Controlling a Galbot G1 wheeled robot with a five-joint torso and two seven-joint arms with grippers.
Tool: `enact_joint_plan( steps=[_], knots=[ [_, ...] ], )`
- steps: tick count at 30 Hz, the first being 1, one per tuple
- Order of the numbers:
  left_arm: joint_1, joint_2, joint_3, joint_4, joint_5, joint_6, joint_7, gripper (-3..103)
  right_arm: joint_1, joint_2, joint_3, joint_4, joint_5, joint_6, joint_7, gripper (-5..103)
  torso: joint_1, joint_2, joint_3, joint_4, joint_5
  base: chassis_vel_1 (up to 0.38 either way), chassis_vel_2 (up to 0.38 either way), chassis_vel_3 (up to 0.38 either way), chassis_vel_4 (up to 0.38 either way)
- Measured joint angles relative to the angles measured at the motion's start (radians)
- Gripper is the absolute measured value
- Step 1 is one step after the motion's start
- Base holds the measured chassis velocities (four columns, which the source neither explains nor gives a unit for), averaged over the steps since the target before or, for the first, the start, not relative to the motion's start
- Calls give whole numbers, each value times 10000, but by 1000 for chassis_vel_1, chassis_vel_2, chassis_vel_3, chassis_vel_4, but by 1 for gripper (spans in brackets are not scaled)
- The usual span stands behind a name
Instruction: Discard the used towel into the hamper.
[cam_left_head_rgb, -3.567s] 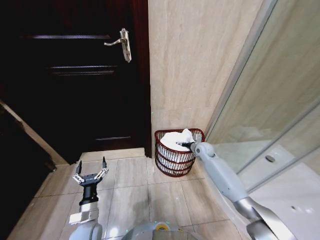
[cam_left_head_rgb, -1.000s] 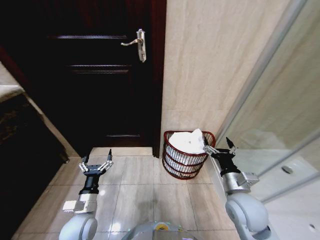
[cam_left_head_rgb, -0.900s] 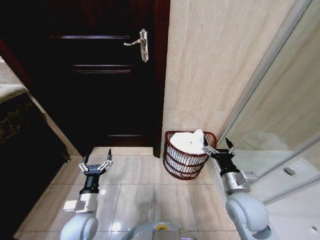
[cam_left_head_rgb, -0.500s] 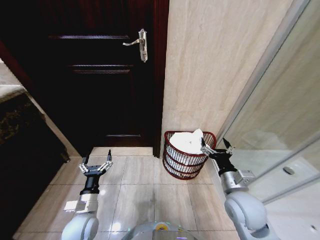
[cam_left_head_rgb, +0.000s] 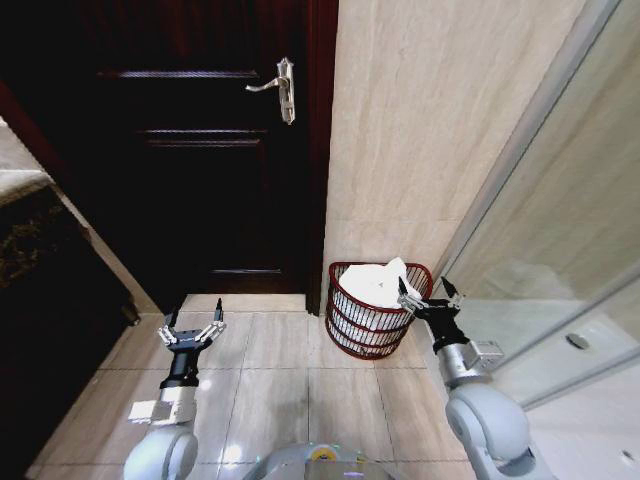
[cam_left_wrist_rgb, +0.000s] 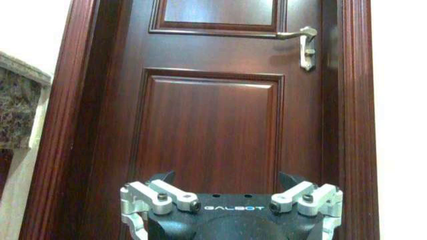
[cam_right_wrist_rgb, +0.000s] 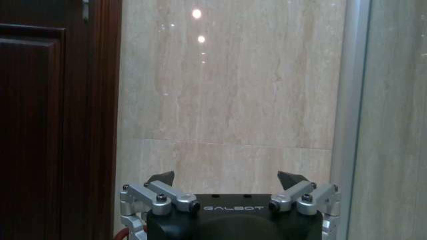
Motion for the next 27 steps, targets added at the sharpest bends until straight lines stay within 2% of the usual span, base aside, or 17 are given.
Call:
enact_joint_plan(
  steps=[27],
  knots=[
    [12, 28, 0, 74, -120, -66, 29, 100, -62, -26, -96, 4, -129, -2, -26, 100, 0, 0, 0, 0, 0, 0, 0, 0, 0]
  ],
)
